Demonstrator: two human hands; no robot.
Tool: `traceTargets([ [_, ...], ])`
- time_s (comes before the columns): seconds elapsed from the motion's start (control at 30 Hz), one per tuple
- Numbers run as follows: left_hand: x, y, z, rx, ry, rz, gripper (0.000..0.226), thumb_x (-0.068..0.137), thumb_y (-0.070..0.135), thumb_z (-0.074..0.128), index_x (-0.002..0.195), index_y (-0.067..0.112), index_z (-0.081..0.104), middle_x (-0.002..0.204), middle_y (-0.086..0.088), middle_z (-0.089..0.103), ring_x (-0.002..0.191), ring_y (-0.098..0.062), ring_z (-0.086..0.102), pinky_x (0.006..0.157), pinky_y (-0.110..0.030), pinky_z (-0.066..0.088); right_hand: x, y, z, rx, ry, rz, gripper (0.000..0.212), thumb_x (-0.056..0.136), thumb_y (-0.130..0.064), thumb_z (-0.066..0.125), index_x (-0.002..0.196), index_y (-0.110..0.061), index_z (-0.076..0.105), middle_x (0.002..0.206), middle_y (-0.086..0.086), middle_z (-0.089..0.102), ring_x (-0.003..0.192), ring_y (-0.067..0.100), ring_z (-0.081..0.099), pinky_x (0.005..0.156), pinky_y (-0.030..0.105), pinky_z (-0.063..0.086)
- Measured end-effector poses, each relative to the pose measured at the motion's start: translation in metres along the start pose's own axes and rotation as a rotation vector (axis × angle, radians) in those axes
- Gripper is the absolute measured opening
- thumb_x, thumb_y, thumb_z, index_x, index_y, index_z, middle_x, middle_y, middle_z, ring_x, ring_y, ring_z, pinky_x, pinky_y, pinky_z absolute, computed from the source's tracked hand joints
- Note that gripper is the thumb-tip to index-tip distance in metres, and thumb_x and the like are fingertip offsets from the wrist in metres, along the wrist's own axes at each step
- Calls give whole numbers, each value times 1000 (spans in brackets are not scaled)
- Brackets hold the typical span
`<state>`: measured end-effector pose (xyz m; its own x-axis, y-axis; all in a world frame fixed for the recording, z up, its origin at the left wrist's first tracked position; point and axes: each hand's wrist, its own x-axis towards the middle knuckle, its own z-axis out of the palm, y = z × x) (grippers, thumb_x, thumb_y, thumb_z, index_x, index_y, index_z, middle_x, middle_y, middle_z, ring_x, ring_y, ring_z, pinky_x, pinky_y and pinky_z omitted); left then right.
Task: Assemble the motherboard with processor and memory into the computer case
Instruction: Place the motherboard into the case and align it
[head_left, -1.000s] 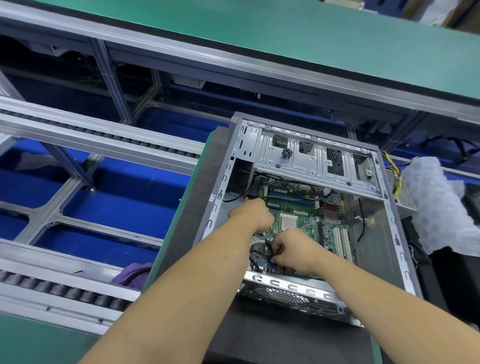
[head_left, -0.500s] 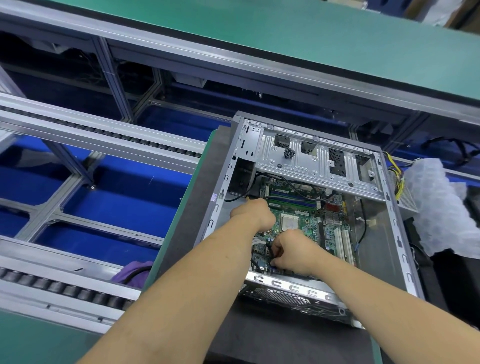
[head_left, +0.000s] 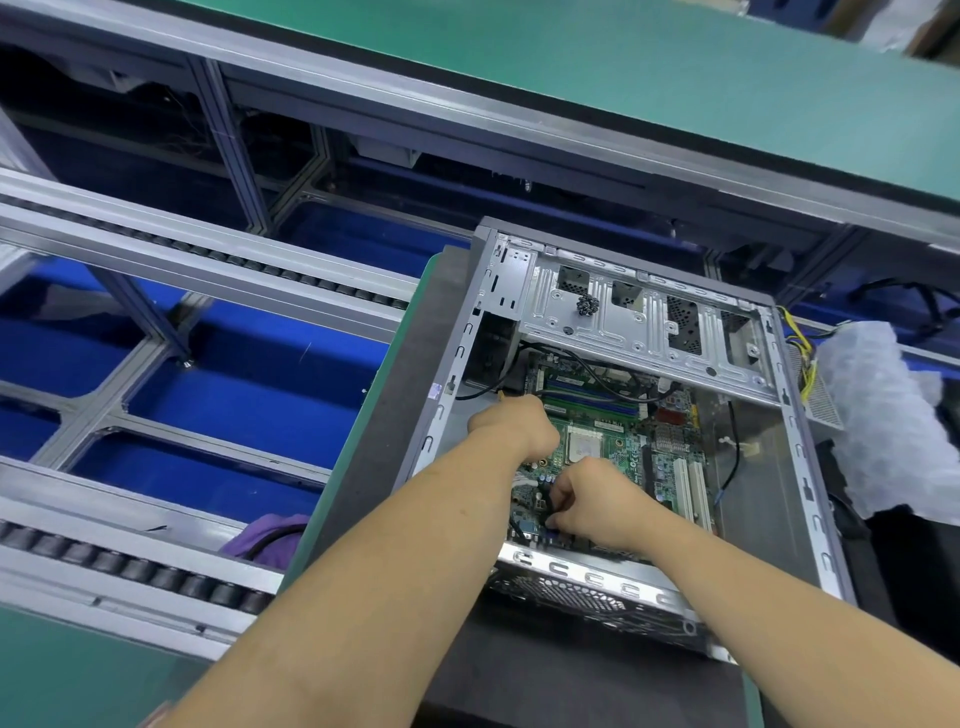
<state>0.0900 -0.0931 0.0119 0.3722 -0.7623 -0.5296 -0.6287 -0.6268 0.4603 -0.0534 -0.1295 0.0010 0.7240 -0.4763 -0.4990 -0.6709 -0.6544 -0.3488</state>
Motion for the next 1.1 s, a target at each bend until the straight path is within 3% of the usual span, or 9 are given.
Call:
traceTargets([
  [0.1,1,1,0,14,-11,6,18,90,16,47,93,6,62,90,-14,60,79,-26,58,70,-33,43,1,-3,1,-57,-18,-11,16,85,-21,77,75,-9,72,74,6,70,61,12,54,53,19,43],
  [0.2,4,2,0,31,1,3,18,91,18,48,74,13,49,84,-7,56,77,-25,55,73,-34,46,2,-7,2,-89,-26,-10,20,84,-16,74,68,-9,65,62,2,58,54,11,48,49,21,39],
  [0.33,5,3,1,40,-5,7,19,90,18,49,71,14,46,77,-5,53,73,-24,52,71,-34,44,1,-14,3,-157,-37,-35,33,83,-10,68,58,-13,48,56,3,49,51,15,43,45,24,36],
  [0.47,7,4,2,50,-19,7,19,90,18,49,71,14,47,76,-4,51,70,-22,51,68,-33,43,2,-15,2,-173,-52,-41,34,84,-8,68,59,-13,46,59,4,49,52,17,43,46,25,35],
  [0.63,3,4,2,50,-35,9,13,91,21,49,84,12,52,87,-9,59,95,-29,63,81,-38,51,2,-12,2,-171,-53,-59,25,84,-9,68,65,-12,51,65,4,53,57,17,47,48,25,37],
  [0.73,2,2,2,45,-41,16,22,91,22,49,99,6,63,101,-13,64,100,-29,64,86,-41,52,-1,-3,1,-96,-25,-70,19,80,-15,74,72,-15,57,71,0,59,64,15,53,52,21,41],
  [0.9,4,2,4,64,-27,15,20,92,22,49,74,13,50,78,-6,55,77,-25,58,71,-33,46,1,-3,1,-133,-27,-74,34,85,-27,78,66,-19,51,67,-2,55,59,12,50,48,23,35],
  [0.97,6,1,5,60,-29,12,21,92,21,49,73,14,49,77,-5,54,74,-24,54,71,-33,45,2,-5,1,-175,-26,-74,37,87,-26,75,64,-19,48,65,-1,52,56,10,45,47,24,33],
  [1.1,7,1,5,65,-27,20,14,91,20,49,79,15,53,84,-8,58,80,-25,59,71,-33,44,3,-10,2,-222,-39,-53,26,88,-21,72,71,-9,56,68,4,55,58,16,49,52,31,45],
])
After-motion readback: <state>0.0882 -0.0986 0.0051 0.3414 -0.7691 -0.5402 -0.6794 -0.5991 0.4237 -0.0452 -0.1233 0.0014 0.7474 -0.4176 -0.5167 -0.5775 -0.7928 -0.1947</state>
